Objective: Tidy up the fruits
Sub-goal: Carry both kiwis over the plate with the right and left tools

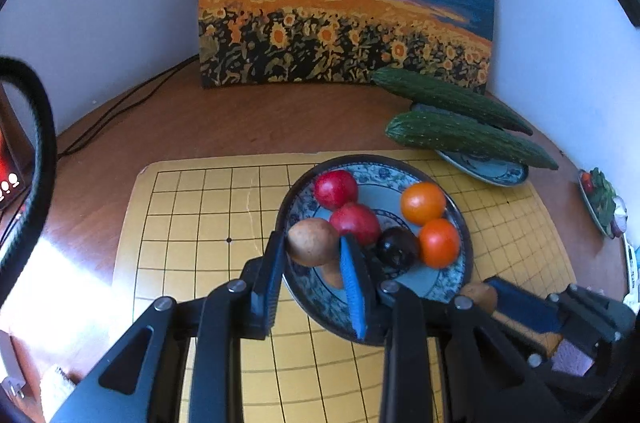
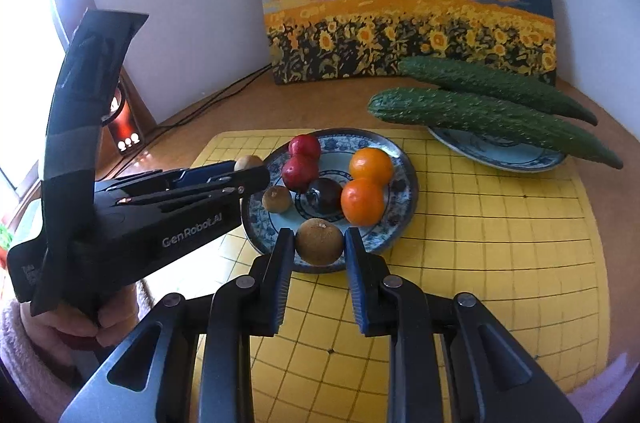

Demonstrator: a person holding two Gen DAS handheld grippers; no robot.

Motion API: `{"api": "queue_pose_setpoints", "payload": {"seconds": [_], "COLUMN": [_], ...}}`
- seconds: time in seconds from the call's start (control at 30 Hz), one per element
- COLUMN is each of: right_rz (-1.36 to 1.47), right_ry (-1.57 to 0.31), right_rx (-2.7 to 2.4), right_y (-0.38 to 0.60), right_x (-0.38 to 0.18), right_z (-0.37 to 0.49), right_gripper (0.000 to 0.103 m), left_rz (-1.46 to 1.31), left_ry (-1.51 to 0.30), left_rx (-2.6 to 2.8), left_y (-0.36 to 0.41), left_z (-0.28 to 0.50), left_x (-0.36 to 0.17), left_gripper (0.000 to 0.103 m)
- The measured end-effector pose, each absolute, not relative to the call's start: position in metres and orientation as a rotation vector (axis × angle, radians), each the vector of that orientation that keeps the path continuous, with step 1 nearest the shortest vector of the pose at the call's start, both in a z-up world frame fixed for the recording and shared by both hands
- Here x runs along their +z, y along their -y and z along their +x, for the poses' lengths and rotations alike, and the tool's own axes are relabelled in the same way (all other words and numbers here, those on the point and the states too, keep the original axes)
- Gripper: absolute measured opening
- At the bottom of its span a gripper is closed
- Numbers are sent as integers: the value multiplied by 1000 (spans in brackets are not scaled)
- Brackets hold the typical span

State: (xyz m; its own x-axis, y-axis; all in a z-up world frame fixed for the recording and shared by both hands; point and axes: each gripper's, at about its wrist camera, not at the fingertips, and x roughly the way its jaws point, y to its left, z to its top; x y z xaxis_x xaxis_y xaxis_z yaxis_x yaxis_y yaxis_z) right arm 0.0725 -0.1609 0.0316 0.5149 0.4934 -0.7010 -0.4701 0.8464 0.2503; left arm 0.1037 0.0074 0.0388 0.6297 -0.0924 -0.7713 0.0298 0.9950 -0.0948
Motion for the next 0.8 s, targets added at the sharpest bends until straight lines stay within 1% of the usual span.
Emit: {"api": "queue_pose_setpoints", "payload": {"seconds": [0.4, 0.8], "right_rz": [4, -14], "right_ry": [-895, -901], "right_rx": [582, 566], "right_y": [143, 139], "right_x": [11, 6], "right_z": [83, 85], "right_gripper": [27, 27], "left_rz": [-91, -96], "left_ry": [-892, -889], "left_rx": [-90, -96], "left_y": [-13, -13], "left_z": [114, 115], "left_x": [29, 28], "left_gripper": [29, 29]}}
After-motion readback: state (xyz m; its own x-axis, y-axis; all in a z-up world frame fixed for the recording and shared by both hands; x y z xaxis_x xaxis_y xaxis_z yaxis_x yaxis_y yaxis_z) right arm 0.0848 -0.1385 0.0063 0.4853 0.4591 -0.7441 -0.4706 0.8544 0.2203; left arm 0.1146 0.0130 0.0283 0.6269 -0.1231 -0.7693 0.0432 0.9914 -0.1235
